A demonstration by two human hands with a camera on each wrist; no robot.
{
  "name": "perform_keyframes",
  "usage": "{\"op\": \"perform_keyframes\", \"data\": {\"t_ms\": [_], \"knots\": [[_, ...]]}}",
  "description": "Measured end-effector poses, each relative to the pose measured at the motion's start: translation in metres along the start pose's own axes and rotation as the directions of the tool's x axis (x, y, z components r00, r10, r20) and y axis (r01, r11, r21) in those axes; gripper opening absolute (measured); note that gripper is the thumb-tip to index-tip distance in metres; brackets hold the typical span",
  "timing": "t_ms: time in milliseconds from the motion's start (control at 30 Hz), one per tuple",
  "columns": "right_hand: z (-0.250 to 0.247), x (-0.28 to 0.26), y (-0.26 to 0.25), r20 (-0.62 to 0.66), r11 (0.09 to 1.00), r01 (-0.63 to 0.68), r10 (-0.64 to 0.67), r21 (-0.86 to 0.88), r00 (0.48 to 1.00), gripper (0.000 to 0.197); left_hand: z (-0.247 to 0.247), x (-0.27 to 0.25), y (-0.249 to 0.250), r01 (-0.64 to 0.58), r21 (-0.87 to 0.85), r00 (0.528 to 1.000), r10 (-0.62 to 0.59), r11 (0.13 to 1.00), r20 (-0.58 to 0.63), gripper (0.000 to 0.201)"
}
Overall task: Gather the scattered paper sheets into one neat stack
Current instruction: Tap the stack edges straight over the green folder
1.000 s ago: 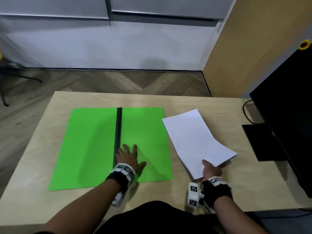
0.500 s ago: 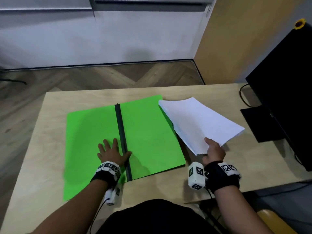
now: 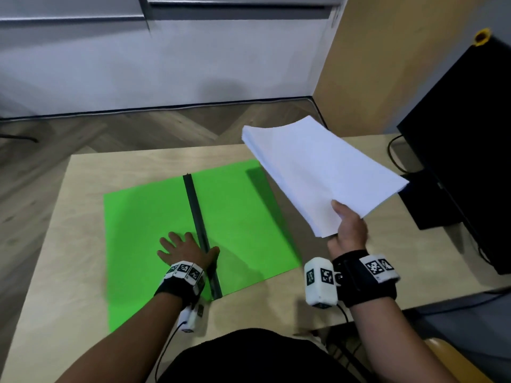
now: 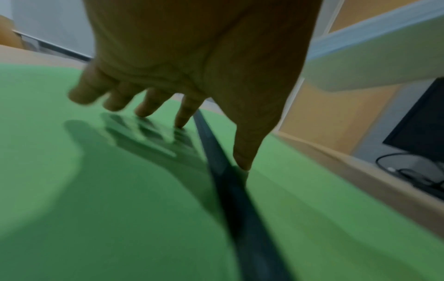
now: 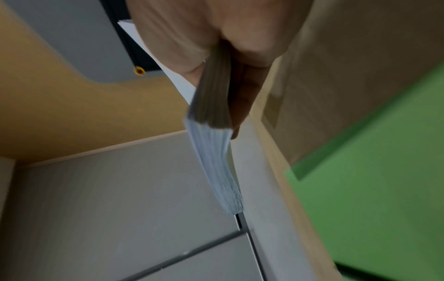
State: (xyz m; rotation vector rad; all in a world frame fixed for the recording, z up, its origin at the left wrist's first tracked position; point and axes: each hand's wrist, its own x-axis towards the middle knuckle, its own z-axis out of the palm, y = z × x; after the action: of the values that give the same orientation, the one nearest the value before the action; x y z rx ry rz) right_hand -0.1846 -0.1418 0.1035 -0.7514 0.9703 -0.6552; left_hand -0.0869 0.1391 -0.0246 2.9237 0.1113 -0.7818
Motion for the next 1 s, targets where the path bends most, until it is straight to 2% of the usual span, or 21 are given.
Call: {"op": "perform_keyframes", "data": {"t_ms": [33, 67, 100, 133, 167, 200, 233, 267, 333, 433, 533, 633, 700, 733, 800, 867, 900, 1000], "knots": [[0.002, -0.004, 0.008, 0.012, 1.000, -0.030, 0.030, -0.004, 0.999, 0.039, -0.006, -0.002, 0.008, -0.061, -0.028, 0.997, 0.060, 0.998, -0.055, 0.090], [0.005, -0.009, 0.017, 0.019, 0.998, -0.059, 0.059, -0.014, 0.998, 0.036, -0.012, -0.004, 0.017, -0.149, -0.144, 0.985, 0.134, 0.978, -0.110, 0.089], [0.008, -0.014, 0.025, 0.024, 0.996, -0.084, 0.085, -0.026, 0.996, 0.034, -0.020, -0.008, 0.028, -0.203, -0.390, 0.978, 0.171, 0.898, -0.116, 0.088], [0.011, -0.019, 0.034, 0.024, 0.994, -0.105, 0.106, -0.042, 0.994, 0.033, -0.028, -0.012, 0.039, -0.154, -0.701, 0.982, 0.187, 0.697, -0.030, 0.083], [0.015, -0.024, 0.042, 0.022, 0.991, -0.121, 0.122, -0.058, 0.992, 0.034, -0.035, -0.016, 0.051, 0.028, -0.908, 0.965, 0.226, 0.418, 0.134, 0.077], [0.019, -0.028, 0.050, 0.019, 0.988, -0.133, 0.135, -0.072, 0.991, 0.036, -0.043, -0.020, 0.060, 0.236, -0.959, 0.913, 0.301, 0.159, 0.275, 0.074], [0.023, -0.033, 0.057, 0.021, 0.986, -0.147, 0.149, -0.082, 0.989, 0.038, -0.050, -0.023, 0.068, 0.367, -0.930, 0.866, 0.361, 0.008, 0.345, 0.073], [0.026, -0.038, 0.063, 0.027, 0.983, -0.160, 0.163, -0.091, 0.986, 0.038, -0.056, -0.026, 0.075, 0.419, -0.904, 0.848, 0.395, -0.089, 0.354, 0.071], [0.030, -0.047, 0.072, 0.040, 0.976, -0.186, 0.191, -0.116, 0.981, 0.034, -0.060, -0.024, 0.083, 0.370, -0.913, 0.881, 0.377, -0.172, 0.286, 0.054], [0.028, -0.058, 0.081, 0.049, 0.968, -0.198, 0.208, -0.155, 0.977, 0.029, -0.060, -0.017, 0.088, 0.305, -0.940, 0.917, 0.315, -0.155, 0.246, 0.036], [0.020, -0.061, 0.085, 0.026, 0.963, -0.196, 0.205, -0.186, 0.978, 0.028, -0.056, -0.008, 0.083, 0.291, -0.955, 0.936, 0.221, -0.047, 0.275, 0.014], [0.010, -0.062, 0.085, 0.021, 0.956, -0.197, 0.206, -0.218, 0.978, 0.026, -0.052, -0.006, 0.084, 0.327, -0.945, 0.919, 0.232, 0.000, 0.318, 0.020], [0.005, -0.061, 0.086, 0.040, 0.952, -0.192, 0.207, -0.237, 0.978, 0.023, -0.049, -0.004, 0.087, 0.342, -0.940, 0.920, 0.203, 0.006, 0.337, 0.038], [0.003, -0.062, 0.087, 0.047, 0.952, -0.192, 0.208, -0.240, 0.977, 0.022, -0.047, -0.002, 0.088, 0.340, -0.940, 0.925, 0.167, 0.037, 0.341, 0.048], [-0.001, -0.062, 0.088, 0.052, 0.948, -0.201, 0.220, -0.248, 0.974, 0.019, -0.031, 0.016, 0.088, 0.255, -0.958, 0.962, 0.067, 0.130, 0.265, 0.064], [-0.004, -0.061, 0.085, 0.073, 0.945, -0.213, 0.238, -0.250, 0.969, 0.019, -0.018, 0.026, 0.088, 0.196, -0.970, 0.978, 0.044, 0.143, 0.204, 0.080], [-0.006, -0.059, 0.085, 0.095, 0.946, -0.216, 0.244, -0.242, 0.965, 0.023, -0.020, 0.022, 0.087, 0.169, -0.976, 0.983, 0.048, 0.135, 0.177, 0.081], [-0.017, -0.046, 0.079, 0.163, 0.957, -0.250, 0.273, -0.147, 0.948, 0.042, -0.030, 0.011, 0.082, 0.104, -0.983, 0.989, 0.092, 0.152, 0.119, 0.061]]}}
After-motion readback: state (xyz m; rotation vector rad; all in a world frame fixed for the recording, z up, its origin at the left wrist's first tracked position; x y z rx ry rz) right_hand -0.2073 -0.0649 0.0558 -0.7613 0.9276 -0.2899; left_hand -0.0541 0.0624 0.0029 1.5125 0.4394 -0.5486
